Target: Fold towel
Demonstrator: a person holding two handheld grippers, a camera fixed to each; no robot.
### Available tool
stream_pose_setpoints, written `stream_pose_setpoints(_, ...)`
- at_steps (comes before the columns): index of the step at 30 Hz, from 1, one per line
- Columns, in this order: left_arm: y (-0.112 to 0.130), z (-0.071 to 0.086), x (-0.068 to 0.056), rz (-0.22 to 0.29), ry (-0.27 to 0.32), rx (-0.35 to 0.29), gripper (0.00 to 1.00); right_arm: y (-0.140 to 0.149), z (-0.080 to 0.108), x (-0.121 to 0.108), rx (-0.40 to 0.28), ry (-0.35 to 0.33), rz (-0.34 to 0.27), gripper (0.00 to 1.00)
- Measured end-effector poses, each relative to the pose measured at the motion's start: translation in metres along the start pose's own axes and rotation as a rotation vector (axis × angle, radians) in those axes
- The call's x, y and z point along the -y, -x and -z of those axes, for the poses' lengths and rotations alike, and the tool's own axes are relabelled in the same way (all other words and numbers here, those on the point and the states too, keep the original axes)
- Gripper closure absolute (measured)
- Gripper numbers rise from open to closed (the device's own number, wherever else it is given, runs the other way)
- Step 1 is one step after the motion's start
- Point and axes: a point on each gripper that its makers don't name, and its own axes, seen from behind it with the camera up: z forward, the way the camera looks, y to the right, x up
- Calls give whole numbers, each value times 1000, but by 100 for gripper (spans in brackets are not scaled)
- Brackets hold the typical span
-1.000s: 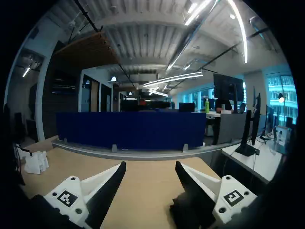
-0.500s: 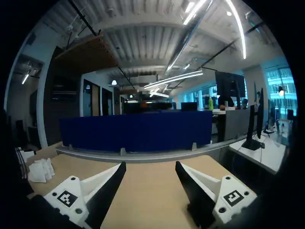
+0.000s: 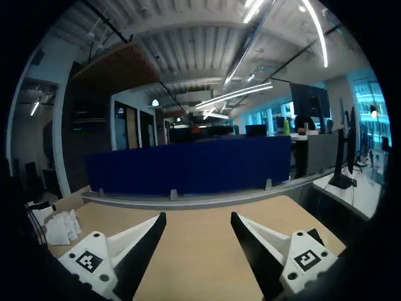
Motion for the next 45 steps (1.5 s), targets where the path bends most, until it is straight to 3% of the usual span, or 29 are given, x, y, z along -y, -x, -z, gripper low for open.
stream_pose_setpoints(6, 9, -4, -2, -48, -1, -5, 6, -1, -5, 10, 22, -19, 14, 0)
stream_pose_setpoints(18, 41, -6, 7, -105, -36, -61, 6, -19, -11, -3, 10, 15, 59, 0)
stream_pose_setpoints(27, 80, -7, 22, -108, -43, -72, 6, -25, -18, -10, -14, 58, 31, 0)
stream_pose_setpoints(36, 104, -16, 37, -91, -58, -117, 6, -14, -23, -5, -12, 62, 70, 0)
stream_pose_setpoints(45, 128, -26, 39, -62, -52, -116, 6, -21, -21, -2, -34, 66, 116, 0)
